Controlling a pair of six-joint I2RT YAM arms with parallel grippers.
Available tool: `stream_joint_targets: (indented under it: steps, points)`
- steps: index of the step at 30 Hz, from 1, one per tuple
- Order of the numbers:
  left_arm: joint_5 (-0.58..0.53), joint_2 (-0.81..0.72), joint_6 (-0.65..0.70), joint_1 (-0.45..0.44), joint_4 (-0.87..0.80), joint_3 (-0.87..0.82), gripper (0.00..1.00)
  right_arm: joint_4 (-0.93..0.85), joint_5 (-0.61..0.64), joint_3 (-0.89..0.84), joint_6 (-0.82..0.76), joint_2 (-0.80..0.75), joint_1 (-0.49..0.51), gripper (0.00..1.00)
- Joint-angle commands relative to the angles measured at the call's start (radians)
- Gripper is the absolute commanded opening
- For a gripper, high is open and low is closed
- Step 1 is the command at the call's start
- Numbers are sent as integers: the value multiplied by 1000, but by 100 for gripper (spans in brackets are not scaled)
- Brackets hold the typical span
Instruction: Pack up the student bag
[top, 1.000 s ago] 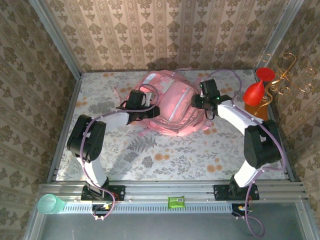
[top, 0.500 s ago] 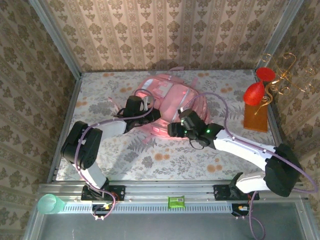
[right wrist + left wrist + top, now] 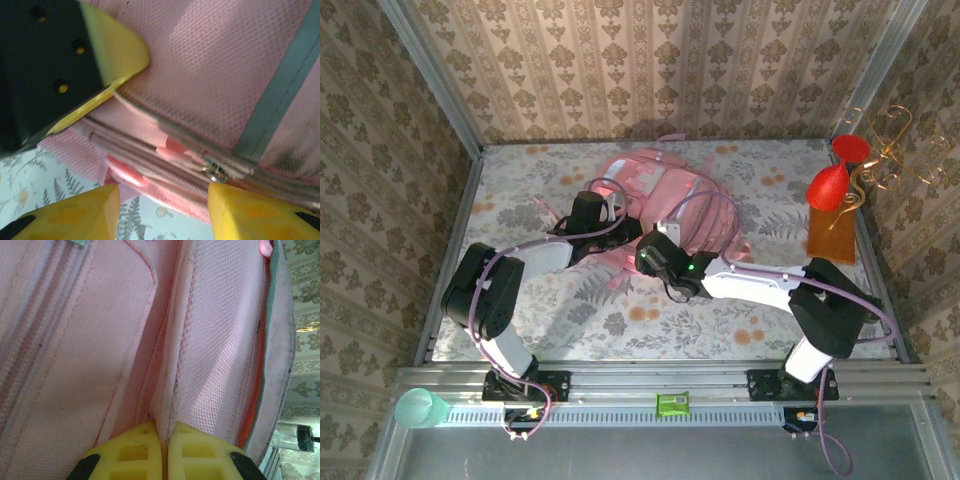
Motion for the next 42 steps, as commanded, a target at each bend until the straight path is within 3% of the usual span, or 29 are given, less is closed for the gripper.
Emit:
stream_joint_targets:
  steps: [1, 15, 23, 34, 37, 42]
  points:
    - [70, -45, -19, -17, 51, 7, 0, 36, 127, 30, 61, 38, -1, 51]
    - [79, -33, -8, -23, 54, 11, 0, 139, 169, 20, 125, 89, -46, 41]
    - [79, -26, 2, -23, 50, 11, 0, 139, 173, -33, 120, 42, -55, 25]
    - [80, -17, 8, -23, 47, 14, 0, 150, 193, -79, 87, -3, -56, 15]
    - [78, -17, 12, -23, 44, 13, 0, 258, 142, -128, 43, -27, -56, 15]
    - [74, -16, 18, -23, 38, 17, 0, 424, -66, -203, 12, -72, -94, 15]
